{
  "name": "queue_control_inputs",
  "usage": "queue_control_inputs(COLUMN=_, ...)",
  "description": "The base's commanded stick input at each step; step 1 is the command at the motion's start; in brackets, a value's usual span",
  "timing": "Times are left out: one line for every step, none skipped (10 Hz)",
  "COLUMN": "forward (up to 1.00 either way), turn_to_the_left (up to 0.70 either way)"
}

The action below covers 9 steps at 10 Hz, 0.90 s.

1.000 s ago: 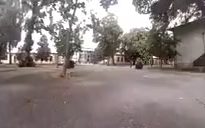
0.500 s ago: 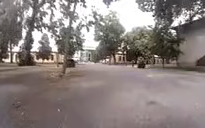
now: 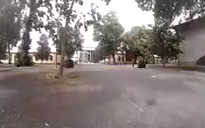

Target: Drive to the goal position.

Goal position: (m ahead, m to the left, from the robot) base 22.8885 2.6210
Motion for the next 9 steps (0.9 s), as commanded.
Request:
queue_control_inputs(forward=0.7, turn_to_the_left=0.0)
queue_control_inputs(forward=0.7, turn_to_the_left=0.0)
queue_control_inputs(forward=0.7, turn_to_the_left=0.0)
queue_control_inputs(forward=0.7, turn_to_the_left=0.0)
queue_control_inputs(forward=0.7, turn_to_the_left=0.0)
queue_control_inputs(forward=0.7, turn_to_the_left=0.0)
queue_control_inputs(forward=0.7, turn_to_the_left=0.0)
queue_control_inputs(forward=0.7, turn_to_the_left=0.0)
queue_control_inputs(forward=0.7, turn_to_the_left=0.0)
